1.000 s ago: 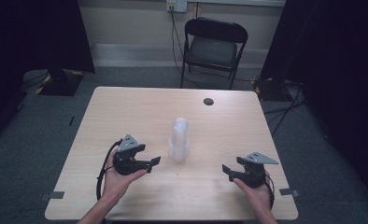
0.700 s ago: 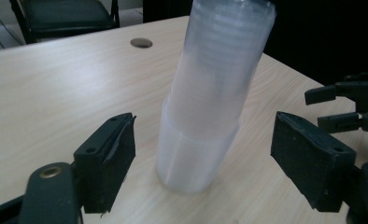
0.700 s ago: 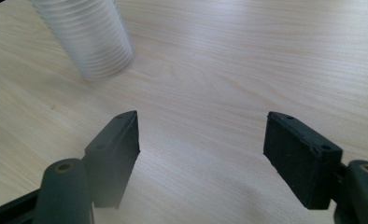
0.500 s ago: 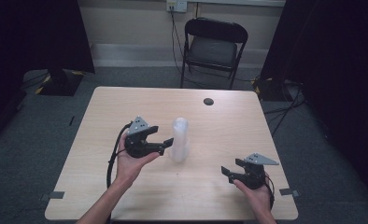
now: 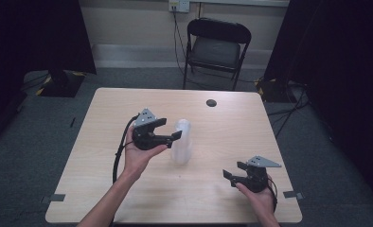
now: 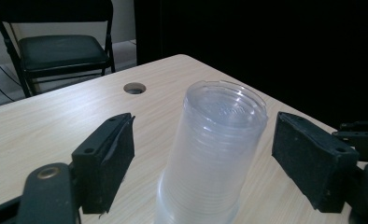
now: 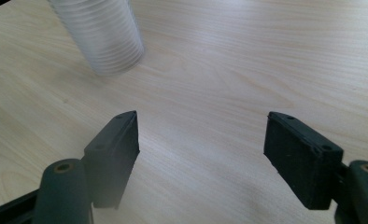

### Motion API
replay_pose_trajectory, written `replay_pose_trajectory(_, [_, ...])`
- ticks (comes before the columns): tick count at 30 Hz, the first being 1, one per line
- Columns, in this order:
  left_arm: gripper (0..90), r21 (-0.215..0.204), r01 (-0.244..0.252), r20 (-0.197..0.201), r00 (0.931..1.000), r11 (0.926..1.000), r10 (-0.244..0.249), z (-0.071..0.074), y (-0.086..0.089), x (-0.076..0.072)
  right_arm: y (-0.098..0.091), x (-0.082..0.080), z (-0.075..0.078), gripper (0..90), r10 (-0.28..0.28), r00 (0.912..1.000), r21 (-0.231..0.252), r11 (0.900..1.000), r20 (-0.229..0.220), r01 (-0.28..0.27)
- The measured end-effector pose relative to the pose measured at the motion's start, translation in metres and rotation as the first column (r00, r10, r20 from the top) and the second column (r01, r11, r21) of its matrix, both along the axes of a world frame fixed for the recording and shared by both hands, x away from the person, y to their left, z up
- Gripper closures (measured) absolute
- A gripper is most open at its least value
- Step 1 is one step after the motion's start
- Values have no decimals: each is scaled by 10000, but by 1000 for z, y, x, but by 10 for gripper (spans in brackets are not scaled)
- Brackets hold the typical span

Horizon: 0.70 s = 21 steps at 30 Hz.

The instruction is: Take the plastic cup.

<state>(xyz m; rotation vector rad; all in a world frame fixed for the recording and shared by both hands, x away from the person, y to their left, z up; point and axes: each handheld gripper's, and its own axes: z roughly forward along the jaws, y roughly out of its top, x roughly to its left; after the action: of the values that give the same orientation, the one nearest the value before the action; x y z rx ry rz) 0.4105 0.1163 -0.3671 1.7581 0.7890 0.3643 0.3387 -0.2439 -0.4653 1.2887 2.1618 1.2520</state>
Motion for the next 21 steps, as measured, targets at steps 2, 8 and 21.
replay_pose_trajectory(2, [206, 33, -12, 48, 10000, 10000, 12, 0, -3, 3, 1, 0, 0, 261, 46, 10000, -7, 10000, -8, -46])
replay_pose_trajectory(8, [190, 235, 271, -27, 9996, 9994, -271, -6, -12, 11, 0, 0, 0, 262, 55, 10000, 52, 10000, -68, -55])
replay_pose_trajectory(21, [282, 1029, 982, 516, 9933, 9898, -1039, -25, -37, 17, 0, 0, -1, 262, 84, 9998, 64, 9999, -159, -83])
